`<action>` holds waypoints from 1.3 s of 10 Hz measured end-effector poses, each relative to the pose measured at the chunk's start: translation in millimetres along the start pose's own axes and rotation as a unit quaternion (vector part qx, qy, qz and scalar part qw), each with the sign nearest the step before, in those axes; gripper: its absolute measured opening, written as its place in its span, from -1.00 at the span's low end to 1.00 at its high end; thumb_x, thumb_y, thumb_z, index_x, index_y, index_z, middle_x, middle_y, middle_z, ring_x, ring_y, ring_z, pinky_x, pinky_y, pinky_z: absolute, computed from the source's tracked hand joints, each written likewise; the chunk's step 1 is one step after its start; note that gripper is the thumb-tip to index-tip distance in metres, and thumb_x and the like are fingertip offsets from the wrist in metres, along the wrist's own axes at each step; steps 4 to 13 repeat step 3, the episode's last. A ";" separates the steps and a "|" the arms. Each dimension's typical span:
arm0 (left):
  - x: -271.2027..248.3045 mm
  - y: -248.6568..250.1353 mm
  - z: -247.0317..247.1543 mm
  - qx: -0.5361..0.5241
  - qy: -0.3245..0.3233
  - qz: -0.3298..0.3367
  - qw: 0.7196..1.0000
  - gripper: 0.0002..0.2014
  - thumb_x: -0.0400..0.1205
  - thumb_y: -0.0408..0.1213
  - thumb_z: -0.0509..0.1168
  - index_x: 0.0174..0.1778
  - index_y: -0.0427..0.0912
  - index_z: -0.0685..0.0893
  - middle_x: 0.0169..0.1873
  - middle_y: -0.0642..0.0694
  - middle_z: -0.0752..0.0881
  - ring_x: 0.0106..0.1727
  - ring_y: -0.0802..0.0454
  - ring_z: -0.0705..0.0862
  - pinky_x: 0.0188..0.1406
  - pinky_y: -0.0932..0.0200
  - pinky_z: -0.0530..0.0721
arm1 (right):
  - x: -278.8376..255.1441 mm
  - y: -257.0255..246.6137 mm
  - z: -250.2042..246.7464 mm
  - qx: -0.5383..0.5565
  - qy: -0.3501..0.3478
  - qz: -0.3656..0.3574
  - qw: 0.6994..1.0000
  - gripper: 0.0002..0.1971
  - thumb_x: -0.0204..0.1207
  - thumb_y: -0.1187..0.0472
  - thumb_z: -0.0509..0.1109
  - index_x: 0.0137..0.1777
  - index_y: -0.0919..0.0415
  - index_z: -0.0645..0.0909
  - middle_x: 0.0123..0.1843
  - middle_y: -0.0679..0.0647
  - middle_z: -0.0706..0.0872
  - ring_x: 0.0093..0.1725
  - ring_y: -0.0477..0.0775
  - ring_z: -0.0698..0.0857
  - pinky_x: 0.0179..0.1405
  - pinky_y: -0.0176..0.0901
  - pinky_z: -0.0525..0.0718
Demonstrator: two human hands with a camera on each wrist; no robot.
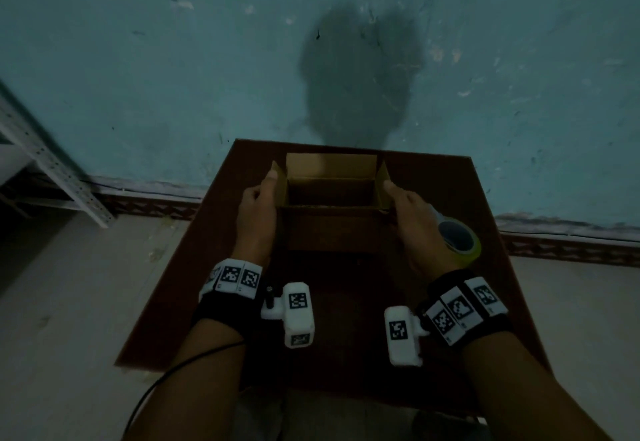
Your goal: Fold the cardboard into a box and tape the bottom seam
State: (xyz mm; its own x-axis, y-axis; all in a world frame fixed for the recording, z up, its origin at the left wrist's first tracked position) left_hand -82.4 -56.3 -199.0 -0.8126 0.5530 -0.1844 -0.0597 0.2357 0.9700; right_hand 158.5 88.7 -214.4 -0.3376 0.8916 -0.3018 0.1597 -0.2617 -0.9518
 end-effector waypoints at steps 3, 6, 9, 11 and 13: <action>-18.4 48.0 -29.1 -0.068 0.031 0.023 0.997 -0.04 0.48 0.54 0.20 0.72 0.03 0.61 0.68 -0.03 0.63 0.67 -0.09 0.57 0.75 -0.23 0.44 | -34.4 -69.1 -13.1 -0.027 0.058 -0.076 0.995 -0.38 0.67 -0.32 0.36 0.54 0.10 0.71 0.24 0.03 0.82 0.30 0.15 0.80 0.37 0.24 0.79; -18.4 48.0 -29.1 -0.068 0.031 0.023 0.997 -0.04 0.48 0.54 0.20 0.72 0.03 0.61 0.68 -0.03 0.63 0.67 -0.09 0.57 0.75 -0.23 0.44 | -34.4 -69.1 -13.1 -0.027 0.058 -0.076 0.995 -0.38 0.67 -0.32 0.36 0.54 0.10 0.71 0.24 0.03 0.82 0.30 0.15 0.80 0.37 0.24 0.79; -18.4 48.0 -29.1 -0.068 0.031 0.023 0.997 -0.04 0.48 0.54 0.20 0.72 0.03 0.61 0.68 -0.03 0.63 0.67 -0.09 0.57 0.75 -0.23 0.44 | -34.4 -69.1 -13.1 -0.027 0.058 -0.076 0.995 -0.38 0.67 -0.32 0.36 0.54 0.10 0.71 0.24 0.03 0.82 0.30 0.15 0.80 0.37 0.24 0.79; -18.4 48.0 -29.1 -0.068 0.031 0.023 0.997 -0.04 0.48 0.54 0.20 0.72 0.03 0.61 0.68 -0.03 0.63 0.67 -0.09 0.57 0.75 -0.23 0.44 | -34.4 -69.1 -13.1 -0.027 0.058 -0.076 0.995 -0.38 0.67 -0.32 0.36 0.54 0.10 0.71 0.24 0.03 0.82 0.30 0.15 0.80 0.37 0.24 0.79; -18.4 48.0 -29.1 -0.068 0.031 0.023 0.997 -0.04 0.48 0.54 0.20 0.72 0.03 0.61 0.68 -0.03 0.63 0.67 -0.09 0.57 0.75 -0.23 0.44 | -34.4 -69.1 -13.1 -0.027 0.058 -0.076 0.995 -0.38 0.67 -0.32 0.36 0.54 0.10 0.71 0.24 0.03 0.82 0.30 0.15 0.80 0.37 0.24 0.79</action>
Point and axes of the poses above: each hand's wrist, its own x-axis towards the middle knuckle, its own z-axis out of the palm, y = z × x, the point moved 7 cm from there along x, towards the middle knuckle
